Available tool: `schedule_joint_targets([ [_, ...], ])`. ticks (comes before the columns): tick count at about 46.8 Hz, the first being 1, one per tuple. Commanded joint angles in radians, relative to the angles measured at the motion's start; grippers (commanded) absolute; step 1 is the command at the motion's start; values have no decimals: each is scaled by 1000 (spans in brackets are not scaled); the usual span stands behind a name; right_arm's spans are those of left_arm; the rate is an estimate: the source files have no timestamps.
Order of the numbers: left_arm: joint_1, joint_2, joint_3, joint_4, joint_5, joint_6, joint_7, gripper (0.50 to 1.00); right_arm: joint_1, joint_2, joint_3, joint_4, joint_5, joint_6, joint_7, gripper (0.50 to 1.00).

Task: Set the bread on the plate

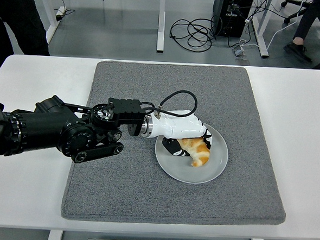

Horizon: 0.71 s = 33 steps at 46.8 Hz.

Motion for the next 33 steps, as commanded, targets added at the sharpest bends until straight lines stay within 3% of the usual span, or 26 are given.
schedule_joint_targets([
  [1, -6, 0, 0, -5, -9, -8, -1, 723, 0, 0, 0, 0, 0, 1, 0, 1000],
  [4, -8, 0, -3, -11, -14, -15, -3, 997, 0, 0, 0, 0, 0, 0, 0, 1000],
  [21, -100, 0, -10, -117, -17, -28, 0, 998, 0, 0, 0, 0, 0, 1, 0, 1000],
  [28, -208, 0, -30, -193, -40, -32, 0, 998, 0, 0, 0, 0, 0, 1, 0, 1000],
  [33, -305, 70, -43, -221, -106, -73, -9, 996, 0, 0, 0, 0, 0, 0, 0, 1000],
])
